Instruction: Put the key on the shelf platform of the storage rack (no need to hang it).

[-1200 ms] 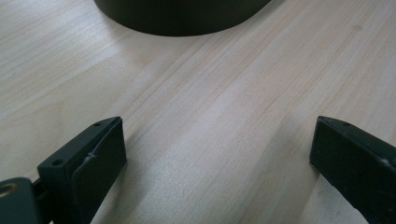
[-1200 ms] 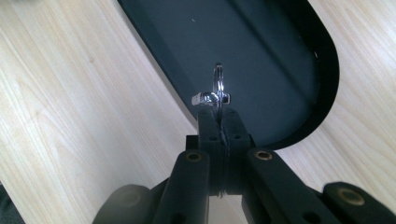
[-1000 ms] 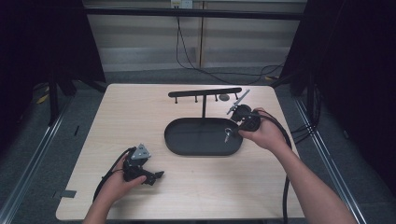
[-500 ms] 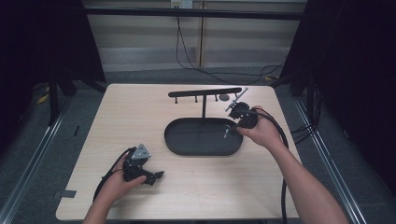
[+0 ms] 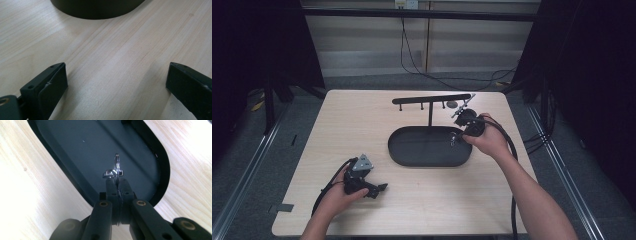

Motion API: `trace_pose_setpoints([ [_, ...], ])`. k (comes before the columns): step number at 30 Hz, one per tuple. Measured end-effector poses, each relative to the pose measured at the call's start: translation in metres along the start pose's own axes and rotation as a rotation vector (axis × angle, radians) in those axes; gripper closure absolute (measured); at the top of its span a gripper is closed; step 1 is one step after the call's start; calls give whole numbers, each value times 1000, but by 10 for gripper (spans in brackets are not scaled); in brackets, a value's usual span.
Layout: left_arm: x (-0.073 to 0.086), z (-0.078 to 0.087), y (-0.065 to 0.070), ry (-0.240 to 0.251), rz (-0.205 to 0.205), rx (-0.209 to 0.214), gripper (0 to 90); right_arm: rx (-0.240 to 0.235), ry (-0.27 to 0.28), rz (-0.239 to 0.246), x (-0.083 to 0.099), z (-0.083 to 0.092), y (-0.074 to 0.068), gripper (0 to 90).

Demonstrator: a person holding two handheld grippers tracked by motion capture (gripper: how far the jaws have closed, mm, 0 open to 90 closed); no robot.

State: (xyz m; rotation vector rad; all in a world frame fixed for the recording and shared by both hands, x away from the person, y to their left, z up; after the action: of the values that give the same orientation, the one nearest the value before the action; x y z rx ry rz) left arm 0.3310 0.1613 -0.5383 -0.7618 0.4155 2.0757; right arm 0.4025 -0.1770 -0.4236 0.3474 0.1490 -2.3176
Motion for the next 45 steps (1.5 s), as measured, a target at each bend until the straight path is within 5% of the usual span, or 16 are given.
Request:
trace_pose_setpoints([
  [45,0,0,0,0,0,-2,31,17,-15,9,-10,-42,0,895],
])
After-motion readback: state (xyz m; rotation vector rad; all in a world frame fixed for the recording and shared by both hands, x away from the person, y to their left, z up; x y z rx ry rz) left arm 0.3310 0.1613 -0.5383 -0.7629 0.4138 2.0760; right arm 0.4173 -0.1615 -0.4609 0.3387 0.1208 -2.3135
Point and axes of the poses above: each handheld gripper's, and its own axes: z roughly backward along the jaws, x roughly out of its underside, y roughly to its right, the point moved 4 cm from there along -z, roughly forward along the jaws, and after that the axes turned 4 degrees about -y, right-handed, at the moved point
